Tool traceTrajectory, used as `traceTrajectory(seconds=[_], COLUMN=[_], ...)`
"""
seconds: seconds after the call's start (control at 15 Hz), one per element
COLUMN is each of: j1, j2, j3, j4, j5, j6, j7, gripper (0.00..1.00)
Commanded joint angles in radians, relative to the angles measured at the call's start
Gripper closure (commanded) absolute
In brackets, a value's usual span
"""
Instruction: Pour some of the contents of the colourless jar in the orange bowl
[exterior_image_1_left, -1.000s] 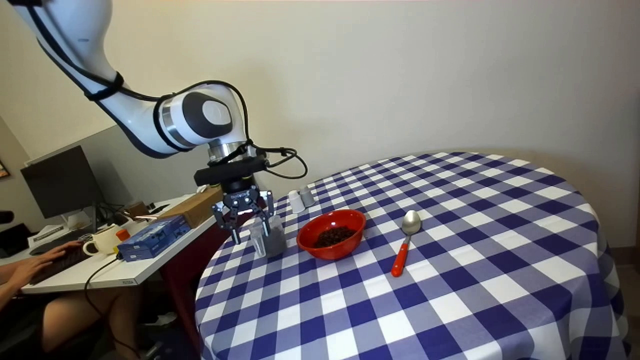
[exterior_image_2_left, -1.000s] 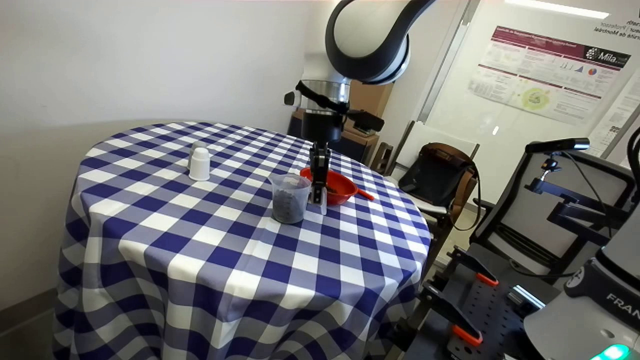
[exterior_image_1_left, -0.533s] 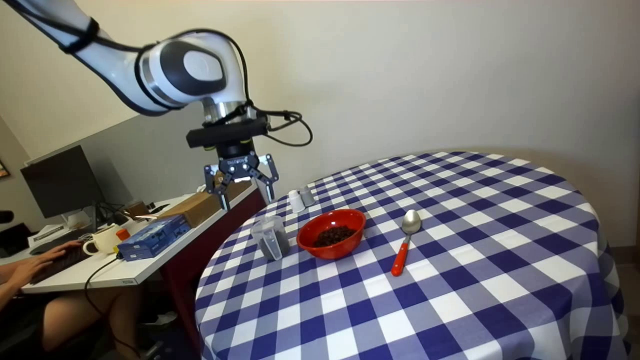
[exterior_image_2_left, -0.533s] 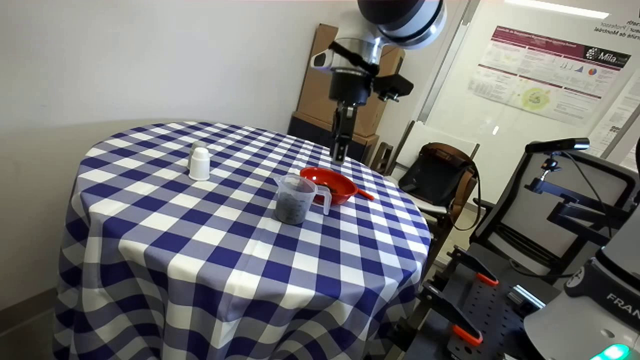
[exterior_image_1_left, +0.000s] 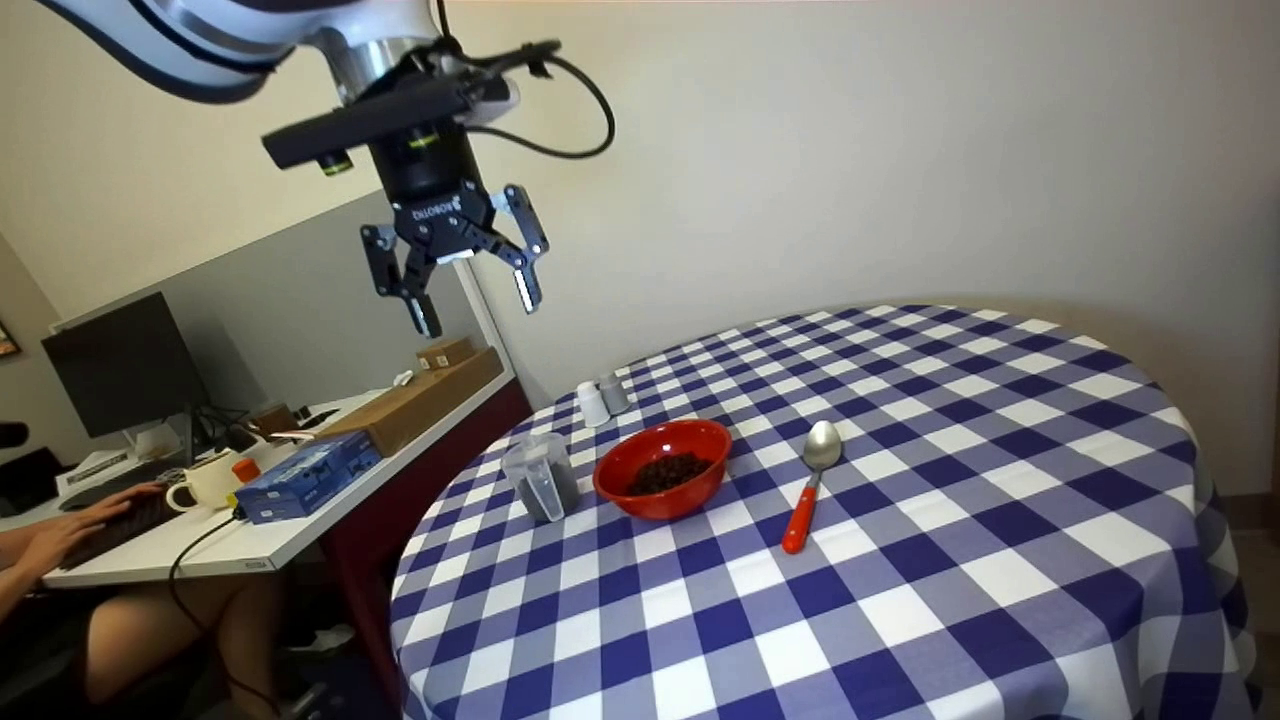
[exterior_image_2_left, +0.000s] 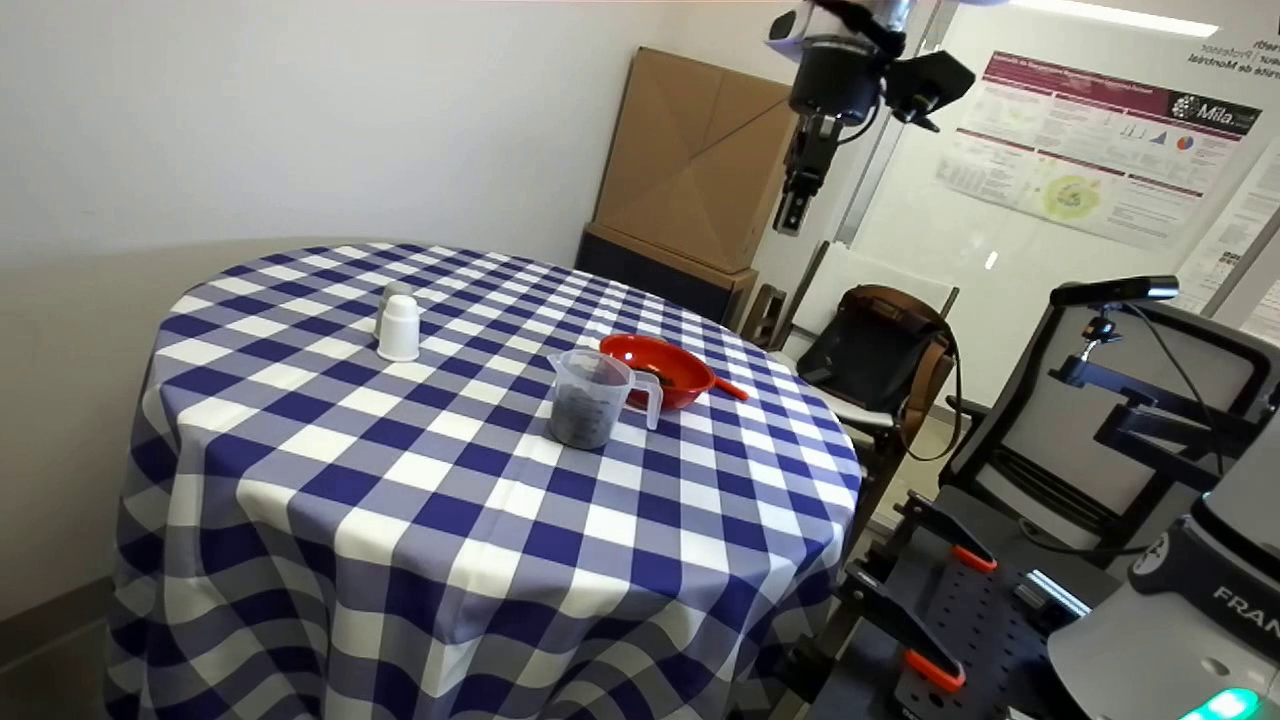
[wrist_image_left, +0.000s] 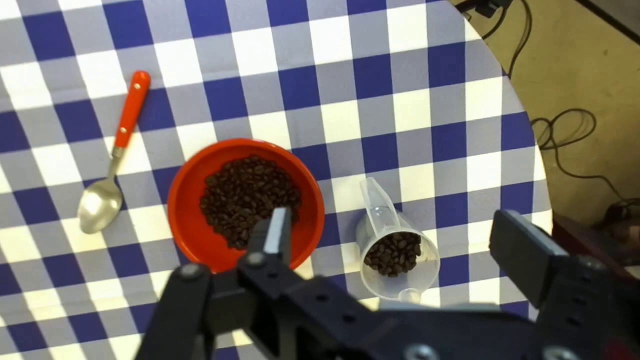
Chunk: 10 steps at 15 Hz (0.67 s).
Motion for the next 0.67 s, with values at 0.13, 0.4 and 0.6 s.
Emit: traceTrajectory(seconds=[0.13, 0.4, 0.6], j1=[-0.029, -0.020, -0.023], j2=[-0.296, -0.288, -0.310], j3=[-0.069, -0.098, -0.099], j4=[-0.180, -0.169, -0.187], j5=[-0.057, -0.058, -0.059], j6=[-0.001, -0.010, -0.010], j7=[0.224, 0.234, 0.248], gripper=[0.00, 0.00, 0.00])
